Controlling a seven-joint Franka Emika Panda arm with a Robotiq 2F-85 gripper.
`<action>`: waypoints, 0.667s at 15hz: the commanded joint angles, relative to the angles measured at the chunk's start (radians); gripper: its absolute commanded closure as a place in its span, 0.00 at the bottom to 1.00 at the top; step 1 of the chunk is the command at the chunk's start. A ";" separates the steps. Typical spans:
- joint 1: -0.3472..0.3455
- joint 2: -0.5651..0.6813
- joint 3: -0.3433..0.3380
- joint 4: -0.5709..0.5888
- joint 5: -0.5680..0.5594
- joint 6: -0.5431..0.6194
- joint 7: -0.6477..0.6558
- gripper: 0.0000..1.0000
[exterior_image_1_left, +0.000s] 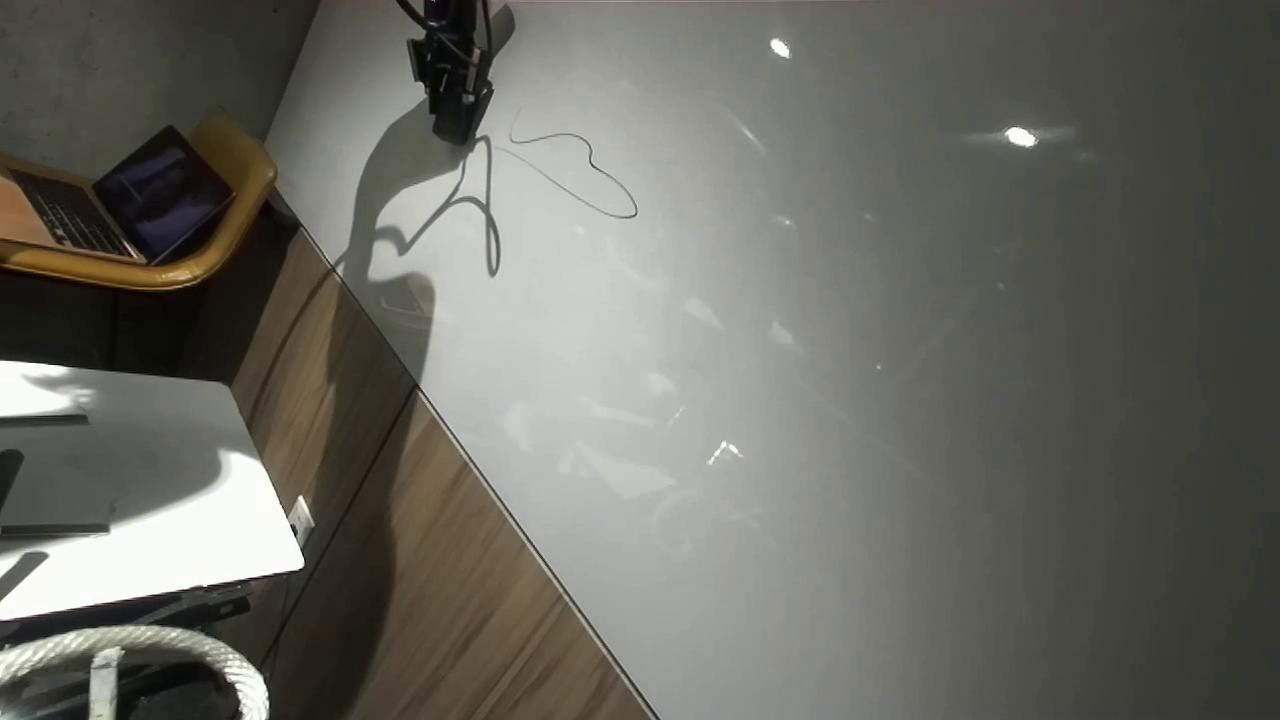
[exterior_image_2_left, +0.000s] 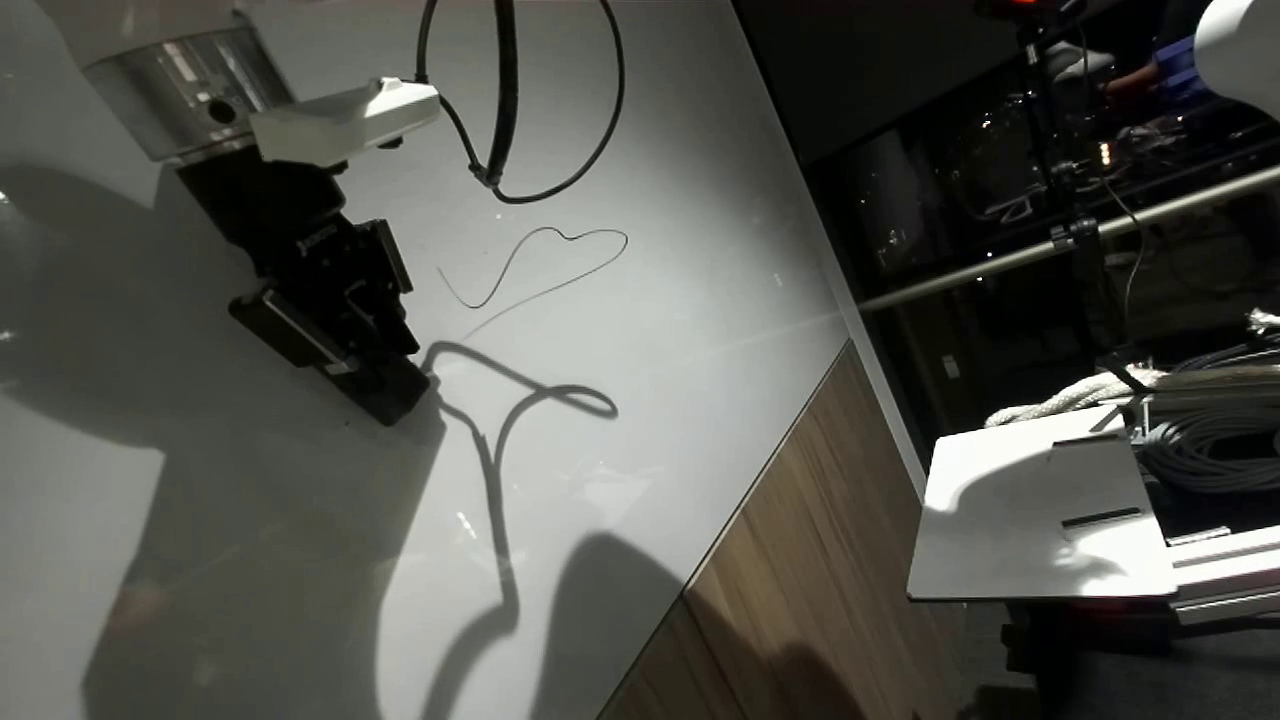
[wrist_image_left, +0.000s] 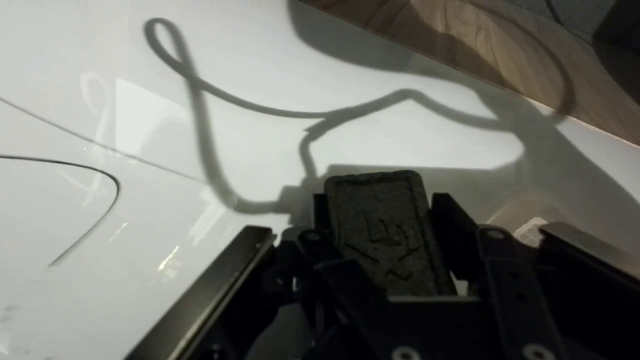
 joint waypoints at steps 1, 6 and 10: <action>-0.060 -0.004 -0.017 -0.004 0.013 0.037 -0.028 0.72; -0.127 -0.084 -0.028 -0.066 0.064 0.037 -0.039 0.72; -0.194 -0.193 -0.036 -0.178 0.082 0.057 -0.036 0.72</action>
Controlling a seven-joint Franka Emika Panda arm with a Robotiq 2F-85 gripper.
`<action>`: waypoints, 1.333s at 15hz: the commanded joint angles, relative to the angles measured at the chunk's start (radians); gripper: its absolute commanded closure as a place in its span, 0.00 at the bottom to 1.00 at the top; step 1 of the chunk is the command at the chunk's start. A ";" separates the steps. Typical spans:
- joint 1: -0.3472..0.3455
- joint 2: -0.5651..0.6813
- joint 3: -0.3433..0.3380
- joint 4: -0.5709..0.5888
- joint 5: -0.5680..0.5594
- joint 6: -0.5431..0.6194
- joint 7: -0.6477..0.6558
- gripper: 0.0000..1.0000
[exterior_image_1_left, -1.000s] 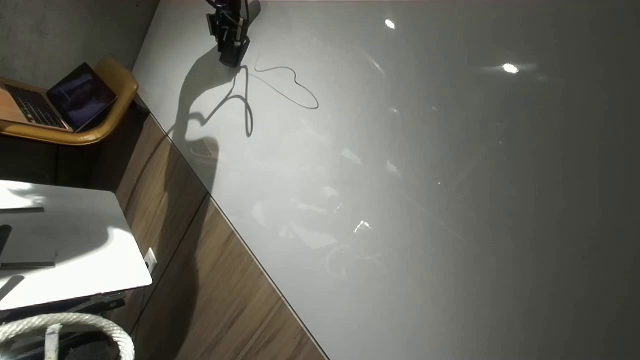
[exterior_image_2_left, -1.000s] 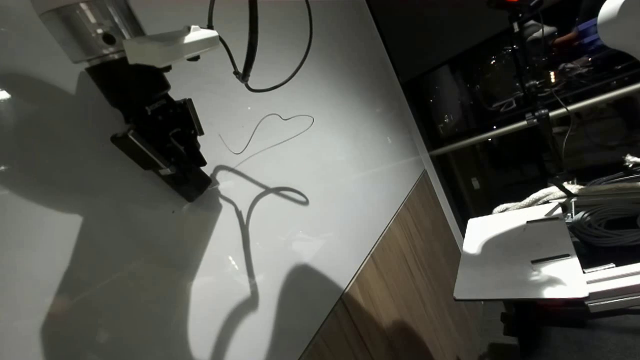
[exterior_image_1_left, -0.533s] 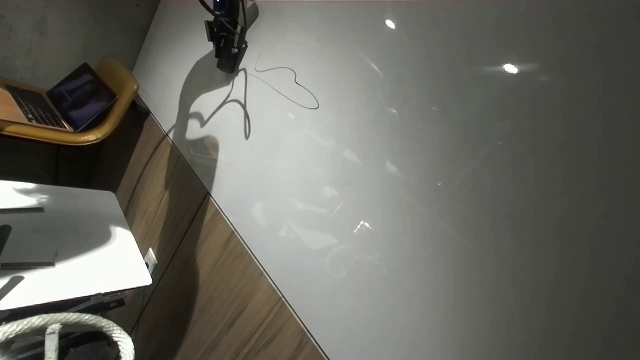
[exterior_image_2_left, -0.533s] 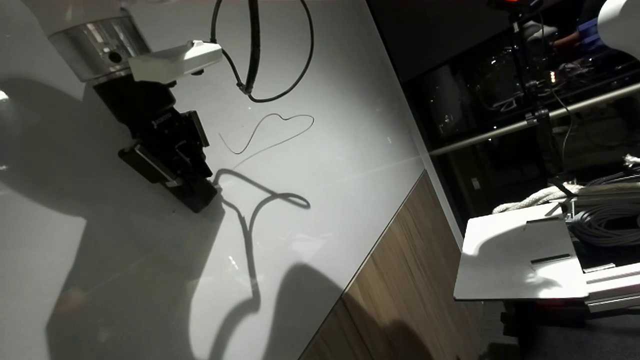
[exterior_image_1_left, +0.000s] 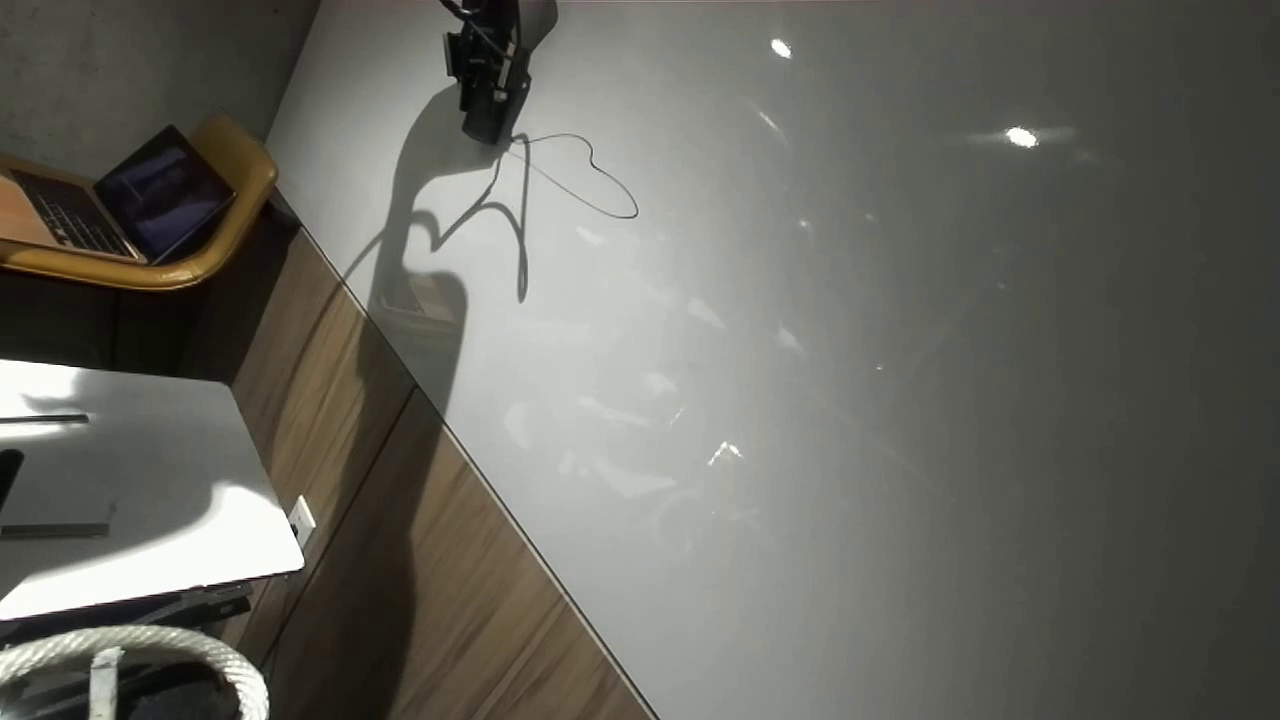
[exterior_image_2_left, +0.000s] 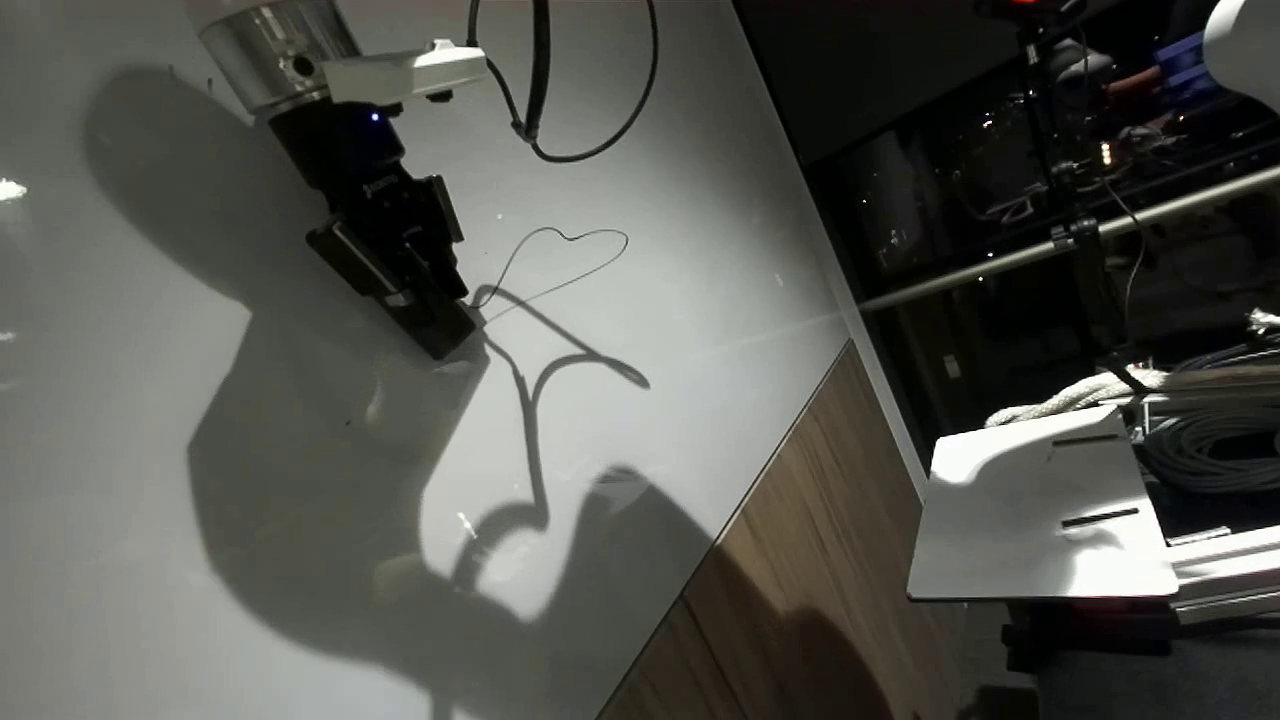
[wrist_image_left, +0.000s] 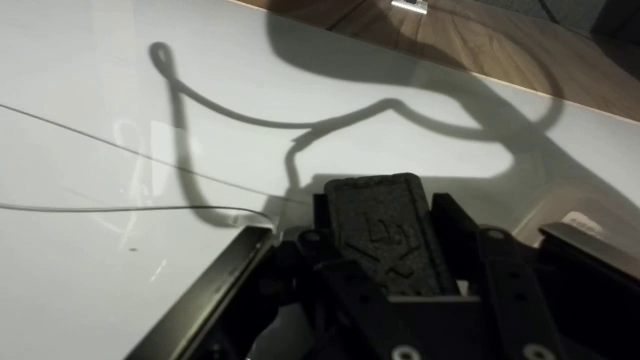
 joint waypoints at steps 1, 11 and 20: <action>-0.102 -0.091 -0.036 -0.101 0.006 0.081 -0.034 0.72; -0.305 -0.329 -0.104 -0.541 0.081 0.324 -0.032 0.72; -0.417 -0.427 -0.150 -0.691 0.124 0.452 -0.028 0.72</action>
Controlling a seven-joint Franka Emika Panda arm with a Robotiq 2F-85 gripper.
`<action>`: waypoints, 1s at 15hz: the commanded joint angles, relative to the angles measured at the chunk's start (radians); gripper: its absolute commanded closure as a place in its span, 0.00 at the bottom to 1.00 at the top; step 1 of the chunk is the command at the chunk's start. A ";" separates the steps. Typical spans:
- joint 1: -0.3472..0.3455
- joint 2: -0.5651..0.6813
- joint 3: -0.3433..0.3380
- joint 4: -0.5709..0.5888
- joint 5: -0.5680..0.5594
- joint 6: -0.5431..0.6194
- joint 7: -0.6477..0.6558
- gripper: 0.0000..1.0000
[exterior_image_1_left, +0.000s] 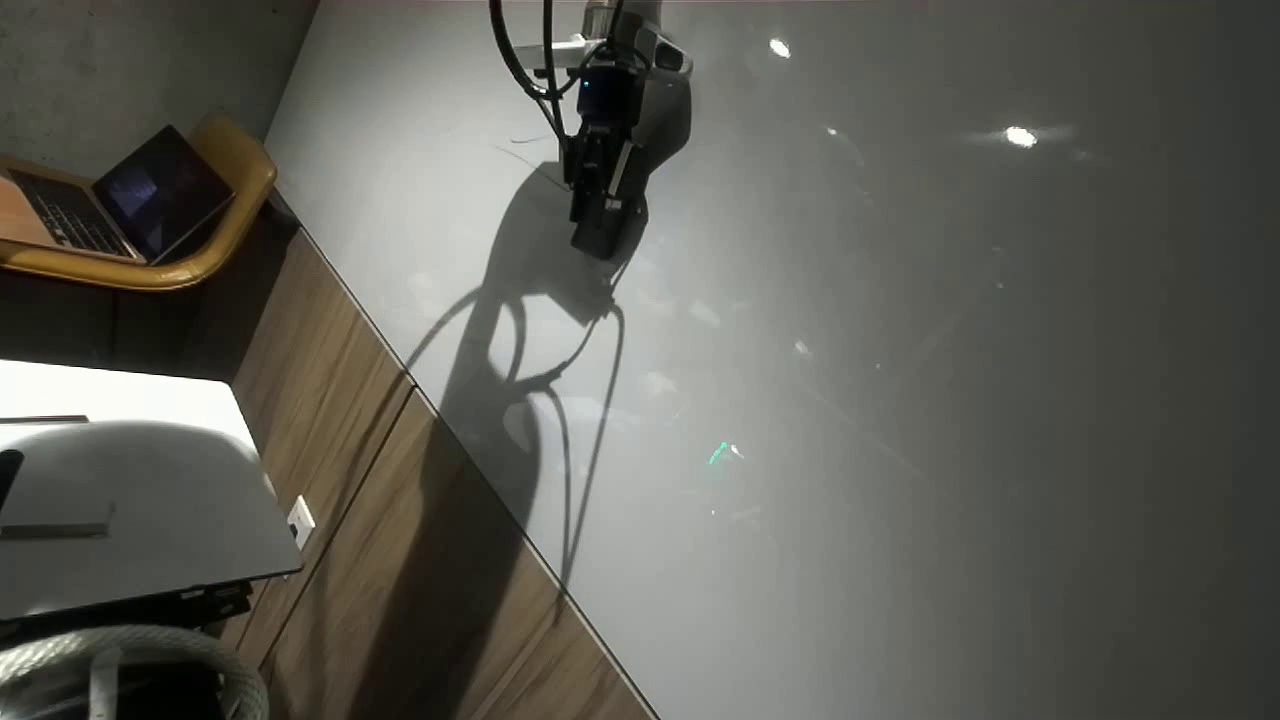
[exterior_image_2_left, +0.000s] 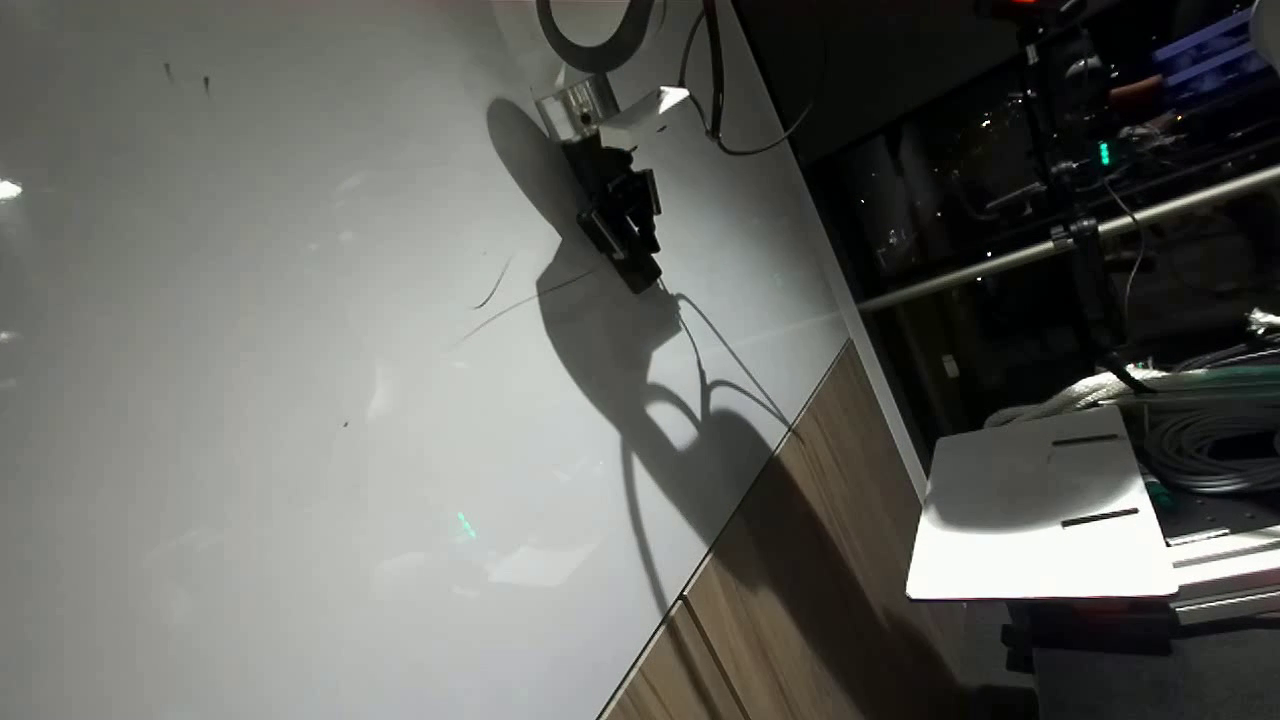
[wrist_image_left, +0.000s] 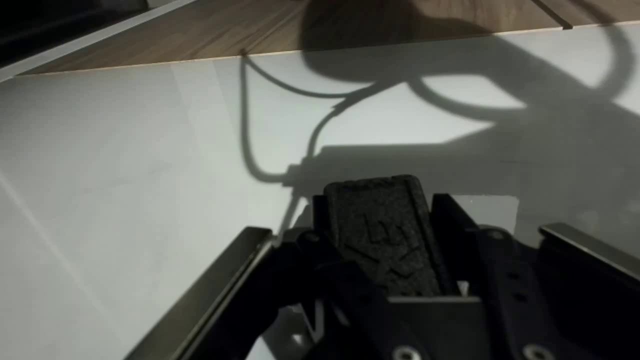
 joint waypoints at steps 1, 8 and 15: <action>-0.038 -0.048 -0.024 -0.030 0.050 0.091 -0.013 0.72; -0.037 -0.126 0.002 -0.100 0.014 0.179 0.064 0.72; -0.031 -0.116 0.035 -0.128 -0.007 0.215 0.092 0.72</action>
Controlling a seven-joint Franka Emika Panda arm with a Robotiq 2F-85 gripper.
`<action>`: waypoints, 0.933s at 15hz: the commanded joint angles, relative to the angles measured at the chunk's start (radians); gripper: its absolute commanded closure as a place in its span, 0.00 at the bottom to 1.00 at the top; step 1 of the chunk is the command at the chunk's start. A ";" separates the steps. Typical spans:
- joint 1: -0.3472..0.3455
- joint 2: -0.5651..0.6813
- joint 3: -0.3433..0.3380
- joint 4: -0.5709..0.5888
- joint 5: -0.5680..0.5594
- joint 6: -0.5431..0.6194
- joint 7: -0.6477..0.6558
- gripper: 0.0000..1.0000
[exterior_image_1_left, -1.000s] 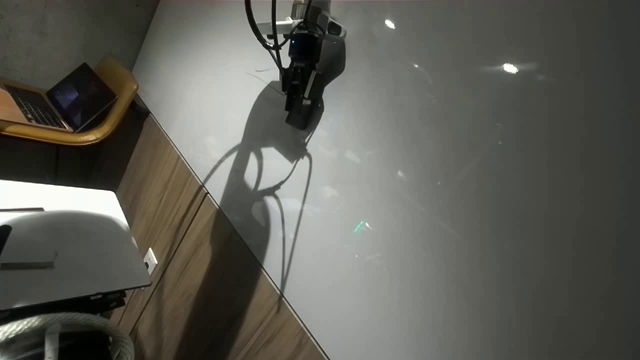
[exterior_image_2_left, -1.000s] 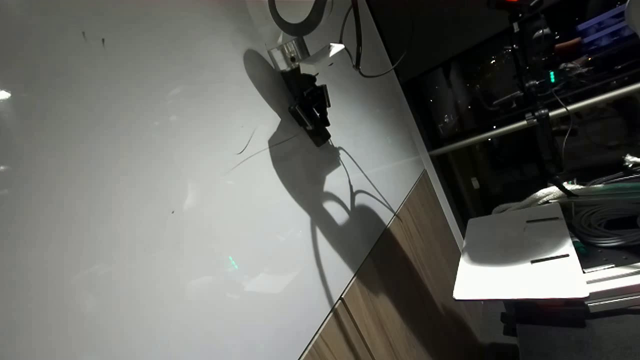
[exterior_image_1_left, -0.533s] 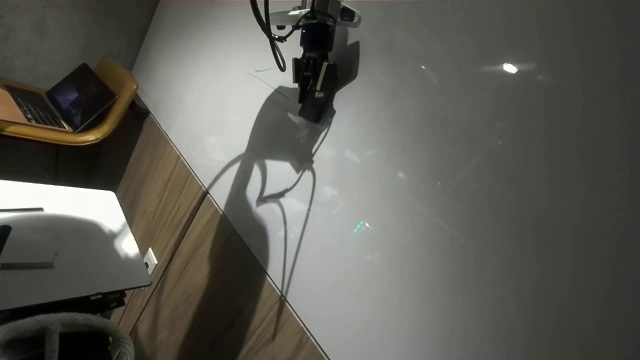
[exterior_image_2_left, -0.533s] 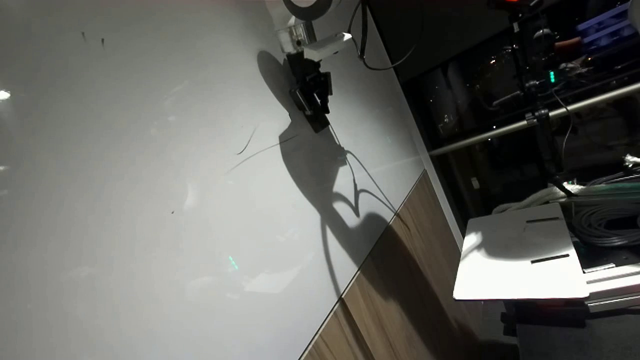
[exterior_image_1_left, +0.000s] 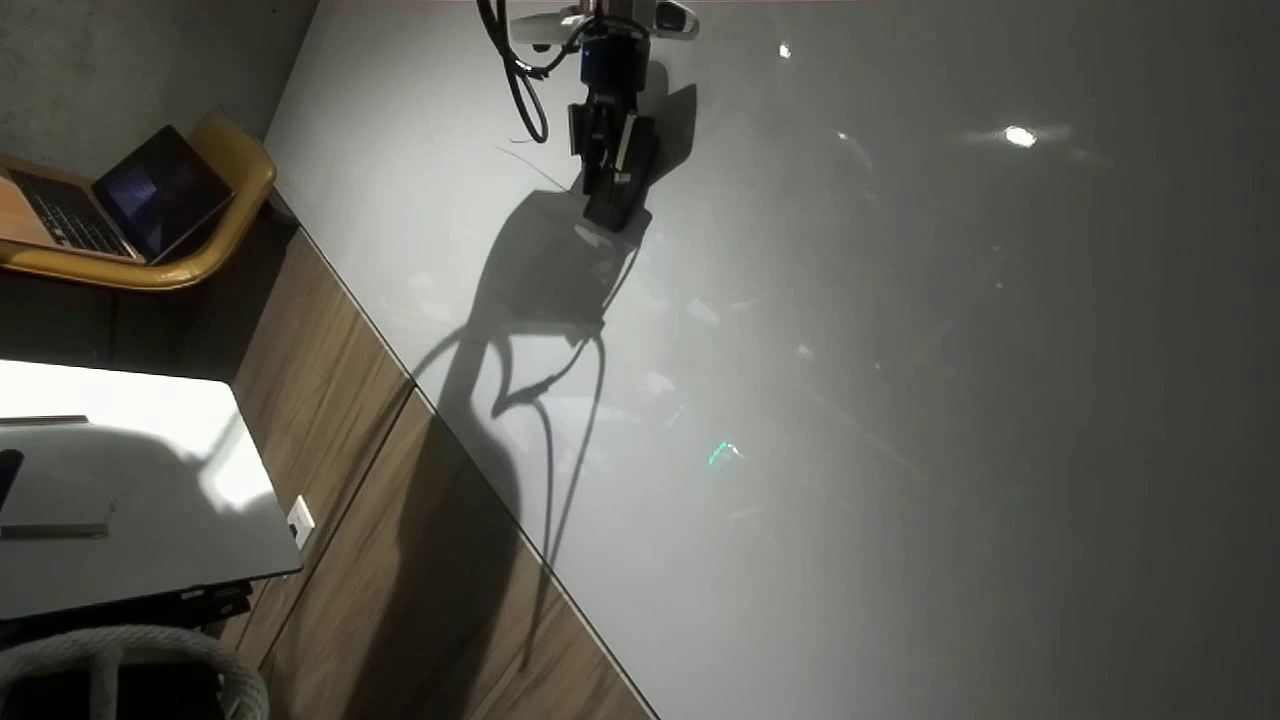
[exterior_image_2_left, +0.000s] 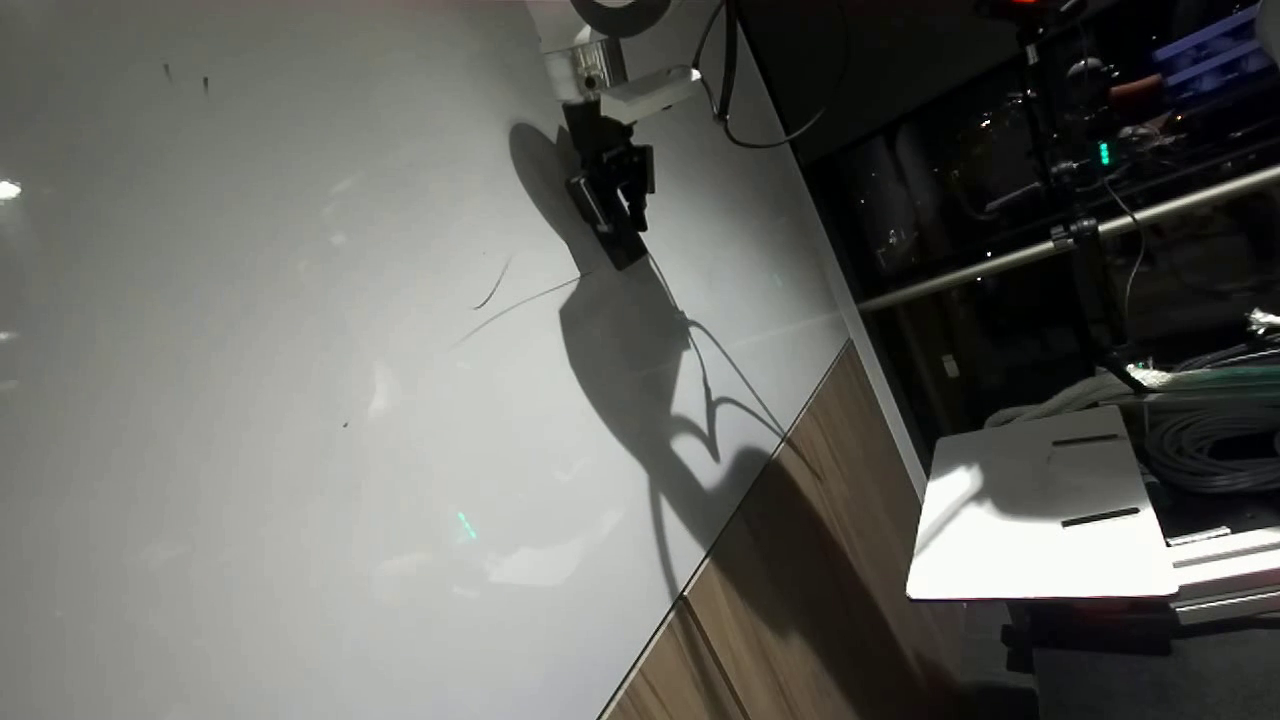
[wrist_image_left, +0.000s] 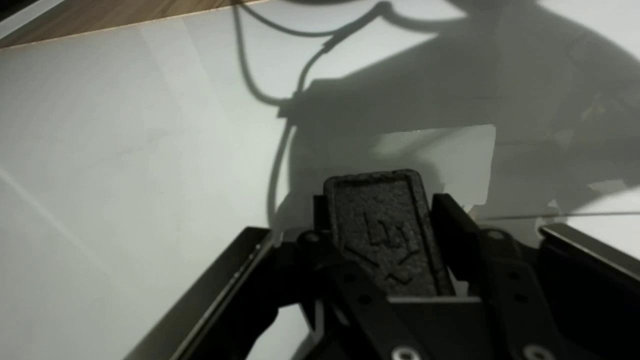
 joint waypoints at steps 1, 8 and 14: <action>0.001 0.000 0.009 -0.013 -0.027 0.049 0.024 0.72; 0.019 0.060 0.030 0.064 -0.039 0.020 0.034 0.72; 0.073 0.147 0.072 0.165 -0.095 -0.061 0.082 0.72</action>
